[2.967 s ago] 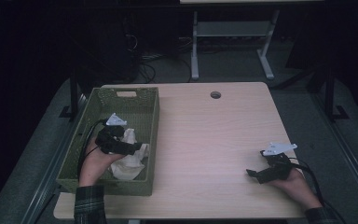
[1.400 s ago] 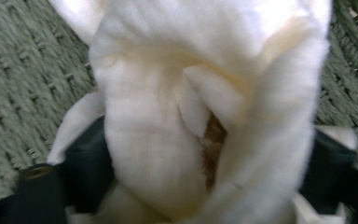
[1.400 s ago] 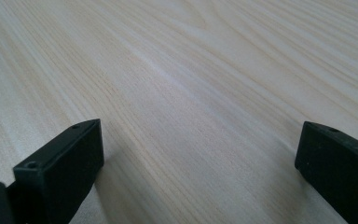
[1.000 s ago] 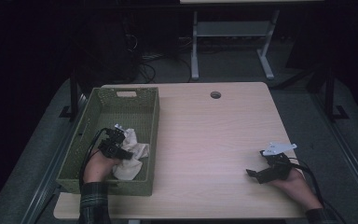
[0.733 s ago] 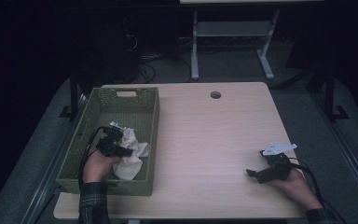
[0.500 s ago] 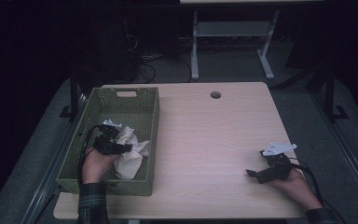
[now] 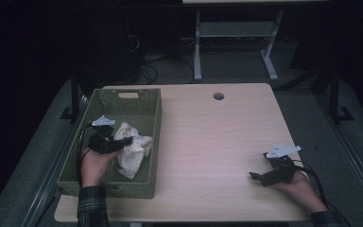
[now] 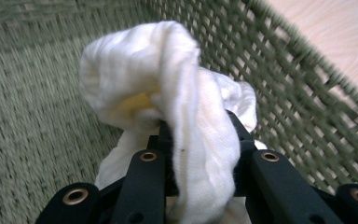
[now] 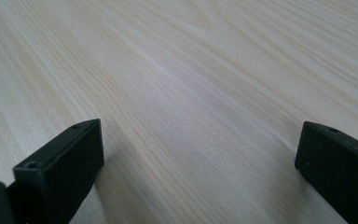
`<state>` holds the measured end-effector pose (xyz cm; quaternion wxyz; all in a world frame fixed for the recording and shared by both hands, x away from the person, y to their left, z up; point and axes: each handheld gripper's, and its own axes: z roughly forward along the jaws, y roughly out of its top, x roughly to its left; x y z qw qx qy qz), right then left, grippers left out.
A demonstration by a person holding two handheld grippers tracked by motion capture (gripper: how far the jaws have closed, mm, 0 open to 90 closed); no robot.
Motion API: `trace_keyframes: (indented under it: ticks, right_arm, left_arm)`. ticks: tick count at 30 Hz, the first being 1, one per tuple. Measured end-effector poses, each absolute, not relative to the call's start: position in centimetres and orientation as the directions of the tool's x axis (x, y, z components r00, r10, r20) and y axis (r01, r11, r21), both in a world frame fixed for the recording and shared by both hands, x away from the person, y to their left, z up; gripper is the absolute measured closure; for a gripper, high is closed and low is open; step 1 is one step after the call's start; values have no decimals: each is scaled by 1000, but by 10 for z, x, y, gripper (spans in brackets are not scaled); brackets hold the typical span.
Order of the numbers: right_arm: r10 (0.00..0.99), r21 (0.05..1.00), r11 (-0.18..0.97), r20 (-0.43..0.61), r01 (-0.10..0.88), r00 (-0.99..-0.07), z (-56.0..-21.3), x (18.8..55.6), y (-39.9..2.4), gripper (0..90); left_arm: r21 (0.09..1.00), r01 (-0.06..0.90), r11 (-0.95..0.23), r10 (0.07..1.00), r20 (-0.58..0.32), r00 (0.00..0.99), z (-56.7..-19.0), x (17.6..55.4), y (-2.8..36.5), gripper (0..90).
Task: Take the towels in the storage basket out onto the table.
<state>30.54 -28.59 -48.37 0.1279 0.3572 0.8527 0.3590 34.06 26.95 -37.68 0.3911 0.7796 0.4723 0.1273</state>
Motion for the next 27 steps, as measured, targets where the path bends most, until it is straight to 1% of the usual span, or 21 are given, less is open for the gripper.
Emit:
trace_keyframes:
  ticks: [2,5,7,13,17,27]
  right_arm:
    - [701,704,488,38,517,-713,-484,305,-286,7]
    - [701,704,487,38,517,-712,-484,305,-286,7]
    - [701,703,487,39,517,-712,-484,305,-286,7]
    - [700,704,488,38,517,-713,-484,305,-286,7]
    - [701,703,487,39,517,-712,-484,305,-286,7]
    - [701,703,487,39,518,-712,-484,305,-286,7]
  left_arm:
    - [754,617,-226,830,-182,527,-372,339,271,732]
    - [767,601,-225,825,-178,536,-368,338,272,732]
    - [782,589,-203,826,-186,532,-363,336,271,732]
    - [802,563,-199,820,-179,544,-353,335,271,732]
    - [827,530,-189,810,-174,559,-340,333,271,732]
    - [854,487,-184,788,-168,593,-314,330,268,730]
